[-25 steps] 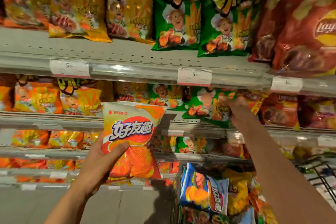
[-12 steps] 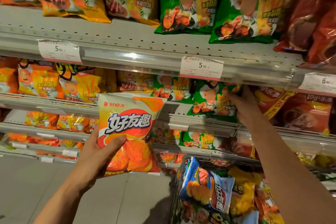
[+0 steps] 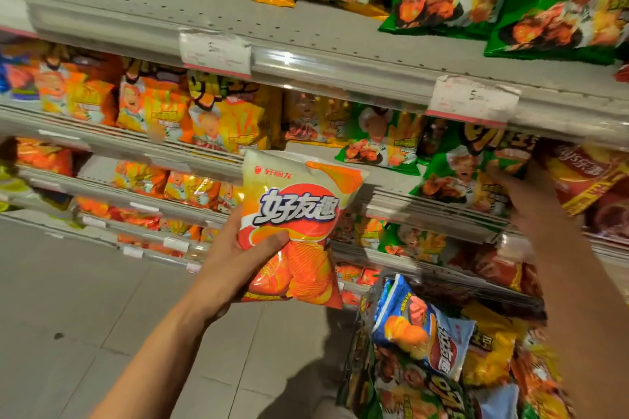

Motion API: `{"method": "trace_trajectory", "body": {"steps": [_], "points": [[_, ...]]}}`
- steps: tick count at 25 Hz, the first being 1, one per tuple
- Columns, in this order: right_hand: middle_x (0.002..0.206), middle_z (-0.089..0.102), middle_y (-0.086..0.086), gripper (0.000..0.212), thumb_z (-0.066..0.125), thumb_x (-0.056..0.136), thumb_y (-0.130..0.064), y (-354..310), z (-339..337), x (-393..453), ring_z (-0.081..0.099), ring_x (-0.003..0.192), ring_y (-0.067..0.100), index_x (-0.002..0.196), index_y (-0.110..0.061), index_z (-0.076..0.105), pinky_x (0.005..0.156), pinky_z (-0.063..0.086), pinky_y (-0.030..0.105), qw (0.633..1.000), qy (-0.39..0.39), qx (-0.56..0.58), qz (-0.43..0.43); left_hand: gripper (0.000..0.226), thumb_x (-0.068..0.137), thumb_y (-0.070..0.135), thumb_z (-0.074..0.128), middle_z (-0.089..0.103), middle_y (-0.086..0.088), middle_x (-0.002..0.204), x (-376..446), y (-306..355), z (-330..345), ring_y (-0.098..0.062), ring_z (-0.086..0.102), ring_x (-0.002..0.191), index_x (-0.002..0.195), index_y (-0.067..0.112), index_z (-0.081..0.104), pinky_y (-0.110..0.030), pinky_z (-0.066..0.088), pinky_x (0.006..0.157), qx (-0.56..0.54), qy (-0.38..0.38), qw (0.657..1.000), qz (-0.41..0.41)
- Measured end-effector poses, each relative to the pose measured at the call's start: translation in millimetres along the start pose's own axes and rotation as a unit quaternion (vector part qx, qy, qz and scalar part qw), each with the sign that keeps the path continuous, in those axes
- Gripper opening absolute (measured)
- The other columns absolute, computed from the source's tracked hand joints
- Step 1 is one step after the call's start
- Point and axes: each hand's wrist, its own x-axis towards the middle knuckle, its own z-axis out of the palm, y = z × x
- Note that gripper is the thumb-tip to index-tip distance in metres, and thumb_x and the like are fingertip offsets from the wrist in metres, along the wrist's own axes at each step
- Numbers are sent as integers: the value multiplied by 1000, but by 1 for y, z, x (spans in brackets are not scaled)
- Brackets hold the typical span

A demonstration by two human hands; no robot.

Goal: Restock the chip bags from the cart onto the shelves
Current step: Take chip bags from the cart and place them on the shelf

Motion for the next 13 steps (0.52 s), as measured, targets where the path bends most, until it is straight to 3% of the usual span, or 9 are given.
{"method": "trace_trajectory", "body": {"steps": [3, 4, 5, 8, 9, 11, 12, 13], "points": [[127, 65, 14, 51, 70, 88, -30, -3, 14, -33, 60, 118, 29, 132, -9, 55, 98, 47, 33, 956, 179, -203, -110, 51, 70, 38, 87, 77, 1, 113, -8, 3, -28, -24, 75, 100, 116, 43, 65, -41, 63, 78, -29, -5, 1000, -3], [120, 65, 10, 50, 69, 87, -30, -5, 25, -51, 61, 114, 28, 131, -10, 55, 95, 48, 28, 947, 203, -194, -153, 51, 72, 34, 88, 77, 0, 113, -12, 5, -40, -25, 75, 100, 118, 40, 65, -40, 63, 76, -41, -5, 999, -4], [113, 64, 7, 44, 67, 87, -27, -7, 39, -73, 62, 108, 27, 127, -14, 56, 91, 51, 26, 950, 199, -155, -186, 54, 73, 32, 89, 77, -1, 112, -16, 5, -54, -25, 76, 99, 120, 36, 64, -39, 63, 75, -51, -2, 999, -5], [102, 57, 11, 30, 64, 89, -19, 3, 113, -148, 60, 93, 31, 119, -14, 58, 86, 50, 46, 953, 128, -114, -249, 59, 68, 32, 91, 78, -2, 109, -30, 12, -111, -23, 76, 95, 121, 32, 64, -36, 62, 72, -73, 23, 997, -6], [102, 59, 11, 36, 65, 89, -23, 3, 141, -171, 61, 90, 17, 122, -10, 58, 85, 51, 40, 957, 94, -112, -250, 60, 66, 33, 90, 78, -2, 107, -34, 15, -132, -23, 77, 94, 120, 31, 64, -35, 62, 71, -86, 34, 996, -5], [98, 64, 1, 45, 64, 85, -32, 0, 199, -210, 59, 84, -11, 124, -9, 59, 78, 47, 12, 962, 47, -125, -238, 63, 64, 36, 88, 79, -4, 107, -43, 18, -174, -25, 77, 94, 122, 28, 64, -35, 62, 70, -105, 57, 993, -8], [93, 63, -6, 45, 64, 84, -33, 0, 223, -225, 59, 82, -13, 123, -10, 60, 74, 46, 9, 966, 25, -124, -225, 65, 64, 36, 88, 79, -4, 107, -47, 18, -194, -26, 76, 95, 123, 26, 64, -36, 62, 71, -107, 70, 992, -10], [91, 62, -8, 41, 66, 84, -30, 1, 248, -239, 59, 82, -9, 121, -12, 61, 75, 48, 15, 972, 3, -110, -208, 65, 64, 36, 88, 78, -5, 107, -53, 20, -217, -26, 76, 95, 123, 25, 64, -37, 62, 72, -109, 84, 990, -11]]}}
